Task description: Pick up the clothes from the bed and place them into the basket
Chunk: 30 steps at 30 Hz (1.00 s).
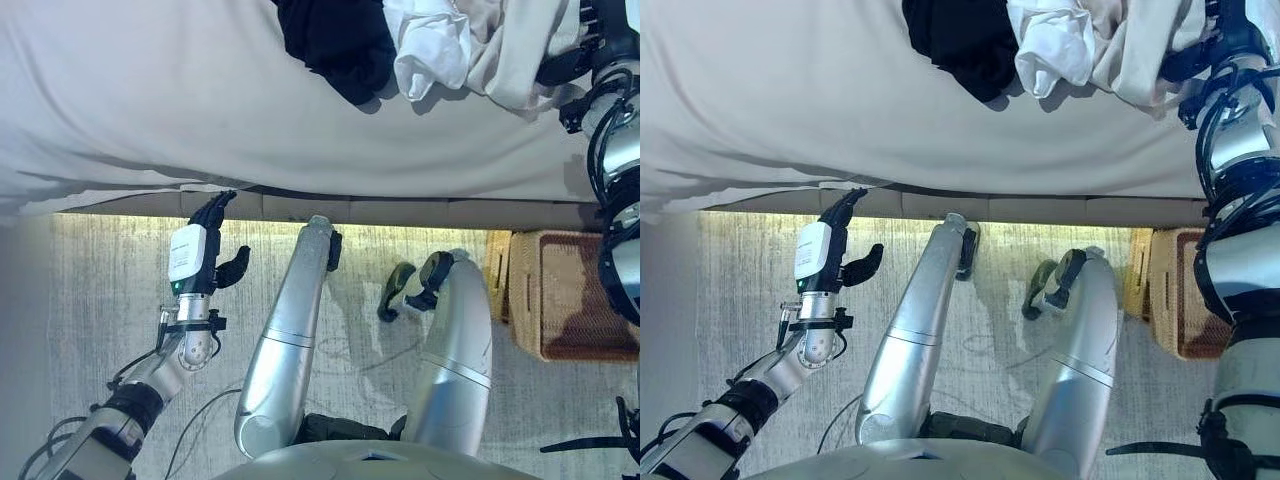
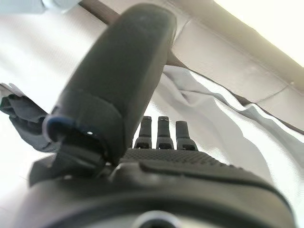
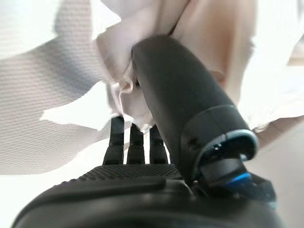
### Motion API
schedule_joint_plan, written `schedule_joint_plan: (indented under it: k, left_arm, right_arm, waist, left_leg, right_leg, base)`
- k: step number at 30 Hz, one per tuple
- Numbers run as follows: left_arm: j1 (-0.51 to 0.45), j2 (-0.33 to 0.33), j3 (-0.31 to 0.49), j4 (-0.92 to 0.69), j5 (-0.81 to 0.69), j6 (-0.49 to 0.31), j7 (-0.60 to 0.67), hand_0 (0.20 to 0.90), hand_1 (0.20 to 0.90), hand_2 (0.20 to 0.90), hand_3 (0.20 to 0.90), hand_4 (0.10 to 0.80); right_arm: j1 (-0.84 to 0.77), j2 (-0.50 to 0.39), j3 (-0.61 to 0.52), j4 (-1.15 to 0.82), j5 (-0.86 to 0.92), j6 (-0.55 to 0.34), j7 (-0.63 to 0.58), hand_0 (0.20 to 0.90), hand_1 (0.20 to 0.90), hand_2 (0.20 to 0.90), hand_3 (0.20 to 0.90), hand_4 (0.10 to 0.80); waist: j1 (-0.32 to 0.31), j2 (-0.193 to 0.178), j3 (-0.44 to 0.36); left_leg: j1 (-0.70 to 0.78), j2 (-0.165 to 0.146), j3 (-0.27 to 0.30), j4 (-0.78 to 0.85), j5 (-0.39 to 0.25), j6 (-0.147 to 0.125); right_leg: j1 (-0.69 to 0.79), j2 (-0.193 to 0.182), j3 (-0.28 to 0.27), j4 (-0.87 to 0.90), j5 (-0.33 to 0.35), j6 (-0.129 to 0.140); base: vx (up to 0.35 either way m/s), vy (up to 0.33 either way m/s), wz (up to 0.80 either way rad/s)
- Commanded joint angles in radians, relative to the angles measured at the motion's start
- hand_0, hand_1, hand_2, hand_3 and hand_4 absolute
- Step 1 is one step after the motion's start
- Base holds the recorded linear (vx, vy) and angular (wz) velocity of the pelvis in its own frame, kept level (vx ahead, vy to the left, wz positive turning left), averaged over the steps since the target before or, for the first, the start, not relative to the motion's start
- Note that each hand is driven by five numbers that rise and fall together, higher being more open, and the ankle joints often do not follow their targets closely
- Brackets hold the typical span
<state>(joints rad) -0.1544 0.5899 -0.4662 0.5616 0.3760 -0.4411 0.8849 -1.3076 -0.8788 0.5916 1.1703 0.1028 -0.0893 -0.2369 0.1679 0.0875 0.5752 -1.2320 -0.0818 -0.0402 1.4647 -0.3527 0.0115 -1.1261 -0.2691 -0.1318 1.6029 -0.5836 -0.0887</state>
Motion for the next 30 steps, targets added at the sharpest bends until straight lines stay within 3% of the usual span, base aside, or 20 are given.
schedule_joint_plan:
  k: [1, 10, 21, 30]
  left_arm:
    - [0.1, 0.045, 0.037, -0.112, 0.012, -0.059, 0.016, 0.9, 0.9, 0.9, 0.9, 0.8]
    - [0.179, 0.045, 0.054, -0.083, 0.007, -0.058, -0.026, 0.9, 0.9, 0.9, 0.9, 0.8]
    - [0.208, 0.043, 0.059, -0.037, -0.01, -0.065, -0.036, 0.9, 0.9, 0.9, 0.9, 0.8]
    - [0.168, 0.048, 0.061, -0.032, 0.006, -0.065, -0.047, 0.9, 0.9, 0.9, 0.9, 0.8]
  right_arm:
    - [-0.005, 0.014, -0.037, -0.129, 0.047, -0.144, 0.003, 0.3, 0.3, 0.3, 0.2, 0.1]
    - [0.09, 0.002, -0.101, -0.143, 0.043, -0.153, 0.044, 0.3, 0.3, 0.3, 0.2, 0.1]
    - [0.138, 0.001, -0.109, -0.12, 0.044, -0.176, 0.067, 0.3, 0.3, 0.3, 0.2, 0.1]
    - [0.219, 0.004, -0.233, -0.136, 0.258, -0.243, 0.098, 0.3, 0.3, 0.3, 0.2, 0.1]
  waist:
    - [0.062, 0.019, -0.055]
    - [0.04, 0.005, -0.06]
    - [0.021, -0.035, -0.192]
    - [-0.005, -0.064, -0.234]
  left_leg:
    - [0.137, 0.007, 0.027, 0.043, -0.048, 0.063]
    - [0.228, 0.034, 0.038, 0.076, -0.019, 0.061]
    - [0.31, 0.061, 0.031, -0.043, 0.013, 0.04]
    - [0.465, 0.105, 0.033, -0.185, 0.016, 0.034]
  right_leg:
    - [0.066, 0.016, -0.065, -0.022, 0.124, 0.003]
    - [0.153, 0.025, -0.053, -0.011, 0.142, 0.011]
    - [0.22, 0.057, -0.041, -0.141, 0.167, 0.038]
    - [0.381, 0.052, -0.052, -0.331, 0.198, 0.037]
  base:
    - [0.128, 0.02, 0.04]
    - [0.108, 0.014, -0.01]
    - [0.029, 0.009, -0.13]
    - [-0.028, -0.043, -0.06]
